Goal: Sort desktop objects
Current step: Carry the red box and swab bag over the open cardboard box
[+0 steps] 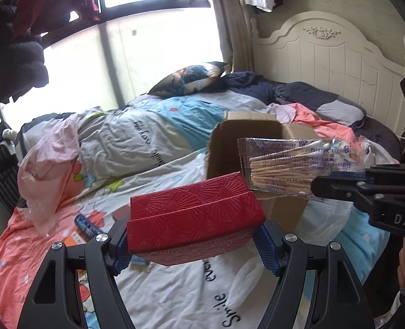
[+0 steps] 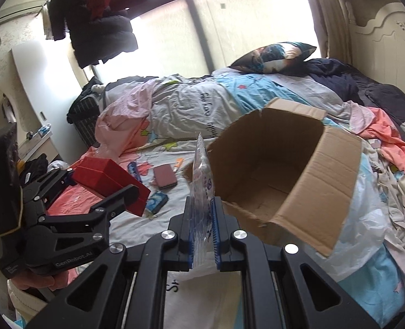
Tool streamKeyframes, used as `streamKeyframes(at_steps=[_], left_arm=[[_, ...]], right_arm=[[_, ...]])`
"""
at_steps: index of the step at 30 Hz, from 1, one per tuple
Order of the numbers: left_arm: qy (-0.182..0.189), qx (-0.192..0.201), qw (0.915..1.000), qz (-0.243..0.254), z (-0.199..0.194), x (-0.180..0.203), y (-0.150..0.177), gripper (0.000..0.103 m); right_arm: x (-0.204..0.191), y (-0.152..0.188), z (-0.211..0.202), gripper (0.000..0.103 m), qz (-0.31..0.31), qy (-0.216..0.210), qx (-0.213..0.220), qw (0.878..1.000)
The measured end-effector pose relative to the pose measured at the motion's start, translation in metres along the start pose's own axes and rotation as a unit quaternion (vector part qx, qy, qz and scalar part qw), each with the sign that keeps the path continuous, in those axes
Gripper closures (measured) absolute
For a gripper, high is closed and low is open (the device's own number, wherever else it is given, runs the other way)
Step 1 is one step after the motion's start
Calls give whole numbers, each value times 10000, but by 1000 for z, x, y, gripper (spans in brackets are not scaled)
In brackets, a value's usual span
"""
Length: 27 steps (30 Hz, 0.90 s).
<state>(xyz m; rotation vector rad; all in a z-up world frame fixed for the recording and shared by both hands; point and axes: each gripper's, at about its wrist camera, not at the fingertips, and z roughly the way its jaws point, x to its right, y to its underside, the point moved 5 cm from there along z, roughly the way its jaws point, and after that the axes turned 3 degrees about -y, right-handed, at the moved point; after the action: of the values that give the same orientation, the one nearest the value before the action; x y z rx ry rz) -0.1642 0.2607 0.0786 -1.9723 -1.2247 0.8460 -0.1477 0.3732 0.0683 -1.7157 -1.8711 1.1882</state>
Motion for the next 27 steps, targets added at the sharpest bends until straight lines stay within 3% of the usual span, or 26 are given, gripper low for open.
streamKeyframes(at_steps=[10,27], left_arm=[[269,4,9994,204,24,43,-21,27],[524,-23,9982,274,51,67,-35,27]], right_arm=[[37,-4,-1,92,94,382,-101,9992],[63,-10,16,92,-42,697,-285,9972]])
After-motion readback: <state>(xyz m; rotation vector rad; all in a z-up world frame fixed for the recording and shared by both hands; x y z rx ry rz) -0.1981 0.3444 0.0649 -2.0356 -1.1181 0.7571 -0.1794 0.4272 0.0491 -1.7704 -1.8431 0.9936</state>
